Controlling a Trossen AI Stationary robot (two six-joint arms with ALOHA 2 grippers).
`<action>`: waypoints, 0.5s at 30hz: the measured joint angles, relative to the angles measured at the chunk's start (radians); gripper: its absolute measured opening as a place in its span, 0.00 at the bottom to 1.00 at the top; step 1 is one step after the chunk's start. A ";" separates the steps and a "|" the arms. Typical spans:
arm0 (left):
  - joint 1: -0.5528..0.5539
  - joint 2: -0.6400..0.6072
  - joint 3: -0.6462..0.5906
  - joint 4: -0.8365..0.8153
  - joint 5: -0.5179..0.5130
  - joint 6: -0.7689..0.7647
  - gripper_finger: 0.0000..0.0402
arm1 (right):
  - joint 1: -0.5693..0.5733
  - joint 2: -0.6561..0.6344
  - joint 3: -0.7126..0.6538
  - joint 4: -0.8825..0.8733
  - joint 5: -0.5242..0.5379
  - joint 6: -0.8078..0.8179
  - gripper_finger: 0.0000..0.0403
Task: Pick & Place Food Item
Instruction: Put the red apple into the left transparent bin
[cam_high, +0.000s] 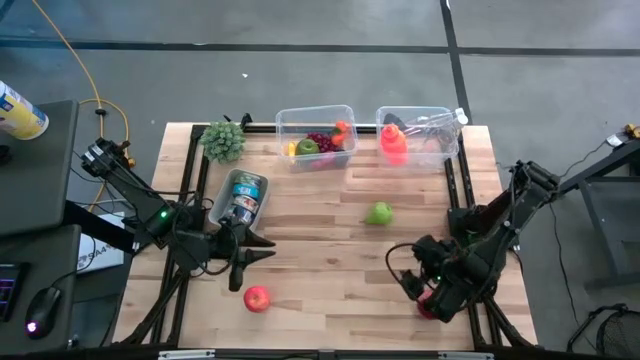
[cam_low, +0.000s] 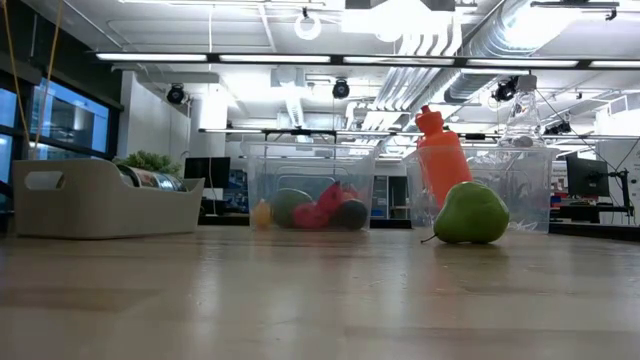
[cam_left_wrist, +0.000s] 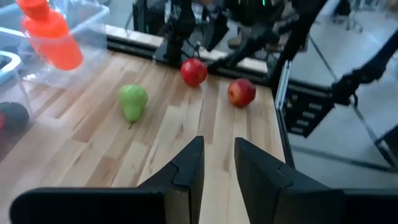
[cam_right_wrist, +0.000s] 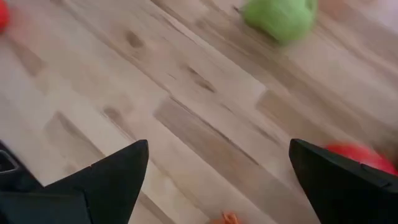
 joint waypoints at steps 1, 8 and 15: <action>0.000 0.000 0.000 0.011 -0.011 0.000 0.21 | 0.004 0.000 0.000 -0.017 -0.012 0.021 0.94; 0.006 0.015 0.000 0.019 -0.024 0.000 0.21 | 0.005 0.000 0.000 -0.125 -0.101 0.102 0.94; 0.006 0.033 0.000 0.028 -0.006 0.000 0.21 | 0.014 0.000 0.000 -0.196 -0.167 0.092 0.94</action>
